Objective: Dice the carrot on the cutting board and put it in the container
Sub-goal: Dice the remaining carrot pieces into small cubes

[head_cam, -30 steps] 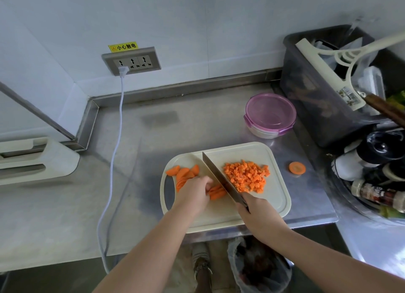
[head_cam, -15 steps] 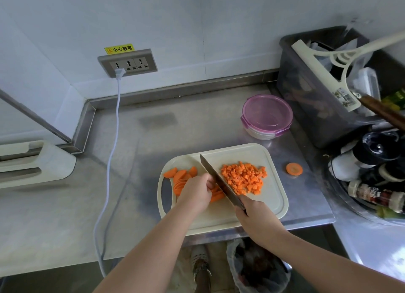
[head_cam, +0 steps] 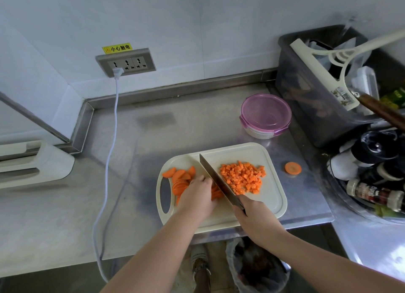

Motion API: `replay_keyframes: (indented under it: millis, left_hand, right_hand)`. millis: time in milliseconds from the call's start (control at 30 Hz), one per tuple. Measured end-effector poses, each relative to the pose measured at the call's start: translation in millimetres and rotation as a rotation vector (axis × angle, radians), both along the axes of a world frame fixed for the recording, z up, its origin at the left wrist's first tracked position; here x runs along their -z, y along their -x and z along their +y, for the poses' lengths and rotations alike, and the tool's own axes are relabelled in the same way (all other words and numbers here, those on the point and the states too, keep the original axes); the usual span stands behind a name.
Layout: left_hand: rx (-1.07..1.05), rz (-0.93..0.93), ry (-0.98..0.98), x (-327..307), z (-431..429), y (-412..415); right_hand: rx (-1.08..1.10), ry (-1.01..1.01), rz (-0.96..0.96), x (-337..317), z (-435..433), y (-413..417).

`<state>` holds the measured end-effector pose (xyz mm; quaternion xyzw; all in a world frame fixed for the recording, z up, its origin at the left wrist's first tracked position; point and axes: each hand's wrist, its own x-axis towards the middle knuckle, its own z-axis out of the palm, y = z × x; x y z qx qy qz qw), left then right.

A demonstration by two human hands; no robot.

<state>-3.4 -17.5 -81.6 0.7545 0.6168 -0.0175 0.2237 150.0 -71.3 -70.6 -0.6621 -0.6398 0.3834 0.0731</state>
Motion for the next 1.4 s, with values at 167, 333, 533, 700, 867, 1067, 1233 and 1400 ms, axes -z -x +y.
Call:
replay_keyframes:
  millis: [167, 333, 533, 700, 867, 1067, 1233, 1400]
  left_hand:
    - [-0.096, -0.041, -0.046, 5.7, -1.0, -5.9]
    - [-0.146, -0.056, -0.069, 7.5, -4.7, -9.6]
    - [-0.132, -0.082, -0.077, 11.6, -6.7, -2.8]
    - [-0.127, -0.113, -0.113, 11.8, -7.7, 3.9]
    - [-0.054, -0.129, -0.173, 10.7, -16.2, 14.1]
    - [-0.022, -0.089, -0.161, 11.5, -20.9, 11.7]
    - [-0.017, -0.065, -0.180, 13.8, -18.6, 11.4]
    - [0.009, -0.056, -0.183, 13.3, -16.4, 10.8]
  right_hand:
    - [0.005, 0.015, 0.009, -1.8, 2.2, 1.1]
    - [0.006, 0.013, -0.012, -1.2, 4.8, 3.7]
    - [0.013, 0.002, -0.018, -2.1, 4.1, 2.9]
    - [0.004, -0.072, -0.049, -8.4, 3.7, 3.0]
    - [-0.041, -0.042, -0.146, -9.7, -3.1, 8.4]
    - [-0.102, -0.002, -0.250, -5.6, -6.2, 16.8]
    - [-0.115, -0.003, -0.295, -1.7, -6.3, 20.2]
    - [-0.091, 0.008, -0.291, -3.9, -5.9, 22.6]
